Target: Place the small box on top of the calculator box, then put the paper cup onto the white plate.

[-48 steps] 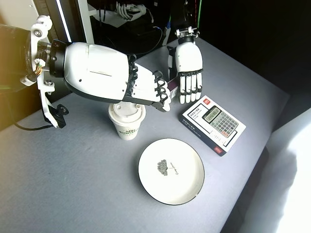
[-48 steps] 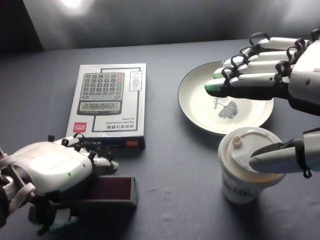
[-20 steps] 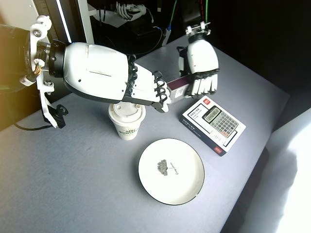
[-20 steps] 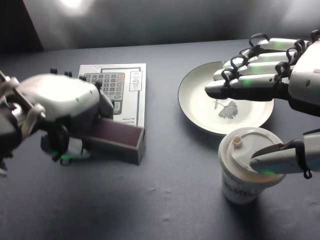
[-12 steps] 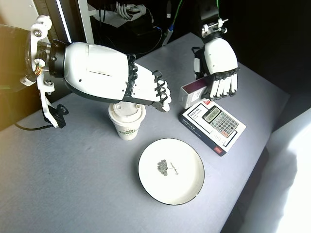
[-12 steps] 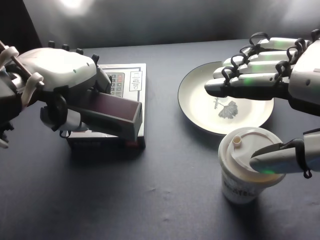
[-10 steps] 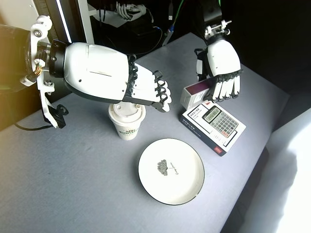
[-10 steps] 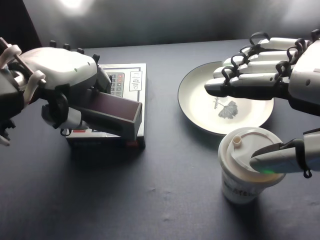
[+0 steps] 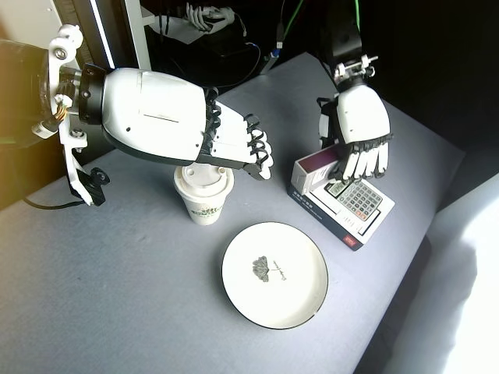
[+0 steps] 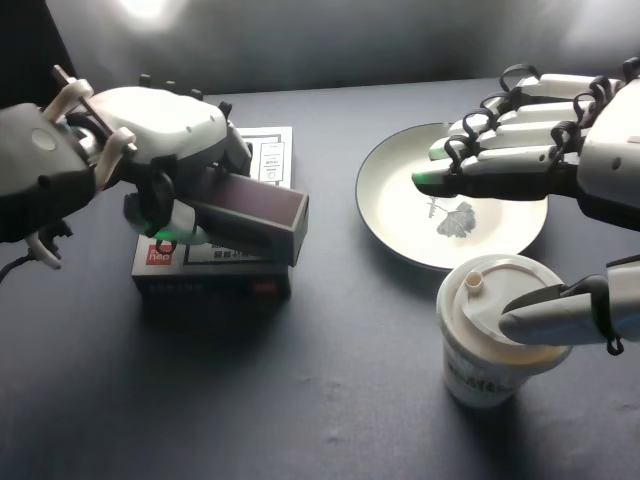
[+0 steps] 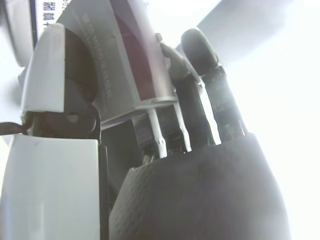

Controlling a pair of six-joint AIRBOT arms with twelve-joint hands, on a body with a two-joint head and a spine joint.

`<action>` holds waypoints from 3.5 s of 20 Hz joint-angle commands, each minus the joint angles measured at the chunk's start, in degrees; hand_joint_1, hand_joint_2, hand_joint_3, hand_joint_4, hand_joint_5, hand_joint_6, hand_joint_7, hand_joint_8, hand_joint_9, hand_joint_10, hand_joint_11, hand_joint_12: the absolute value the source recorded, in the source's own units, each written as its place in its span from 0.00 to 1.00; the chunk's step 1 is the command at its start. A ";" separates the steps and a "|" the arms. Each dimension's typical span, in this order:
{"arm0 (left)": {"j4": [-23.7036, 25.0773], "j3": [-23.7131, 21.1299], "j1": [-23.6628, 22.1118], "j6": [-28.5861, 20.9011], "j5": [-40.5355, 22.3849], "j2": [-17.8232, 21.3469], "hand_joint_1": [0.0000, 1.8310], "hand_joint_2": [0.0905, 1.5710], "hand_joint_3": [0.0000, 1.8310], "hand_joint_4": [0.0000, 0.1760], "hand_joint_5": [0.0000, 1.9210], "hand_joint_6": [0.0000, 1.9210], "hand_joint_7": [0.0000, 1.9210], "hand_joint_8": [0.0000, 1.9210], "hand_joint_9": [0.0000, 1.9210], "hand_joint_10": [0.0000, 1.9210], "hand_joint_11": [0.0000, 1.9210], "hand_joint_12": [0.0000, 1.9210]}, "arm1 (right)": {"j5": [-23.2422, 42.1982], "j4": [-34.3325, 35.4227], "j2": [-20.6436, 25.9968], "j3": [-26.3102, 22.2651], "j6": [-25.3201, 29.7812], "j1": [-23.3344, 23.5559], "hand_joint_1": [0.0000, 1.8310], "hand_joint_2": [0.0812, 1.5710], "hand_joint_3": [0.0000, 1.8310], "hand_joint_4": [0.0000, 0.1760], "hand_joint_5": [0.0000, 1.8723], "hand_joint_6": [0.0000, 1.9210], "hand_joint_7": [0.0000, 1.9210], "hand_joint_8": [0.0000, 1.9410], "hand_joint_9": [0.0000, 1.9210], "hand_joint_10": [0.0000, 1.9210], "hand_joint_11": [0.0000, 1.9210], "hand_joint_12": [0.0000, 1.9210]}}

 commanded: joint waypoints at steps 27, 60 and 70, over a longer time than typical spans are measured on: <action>5.27 5.76 -0.21 -3.48 -0.94 -1.53 0.43 0.67 0.00 0.00 0.22 0.00 0.26 0.00 0.25 0.00 0.00 0.54 | 5.02 2.00 0.56 -0.18 -1.68 1.20 0.21 0.70 0.00 0.00 0.15 0.00 0.13 0.00 0.12 0.00 0.00 0.33; 37.43 -10.26 3.07 -42.13 -7.49 11.51 0.17 0.62 0.00 0.00 0.11 0.00 0.14 0.00 0.13 0.00 0.00 0.26 | 4.66 -19.70 1.68 1.46 18.62 0.67 0.63 0.48 0.01 0.00 0.00 0.00 0.00 0.00 0.00 0.00 0.00 0.00; 76.90 -17.83 14.56 -74.58 -22.18 22.86 0.13 0.67 0.01 0.00 0.14 0.00 0.17 0.00 0.16 0.00 0.00 0.32 | 5.41 -18.38 1.65 1.66 19.63 0.43 0.68 0.54 0.00 0.00 0.00 0.00 0.00 0.00 0.00 0.00 0.00 0.09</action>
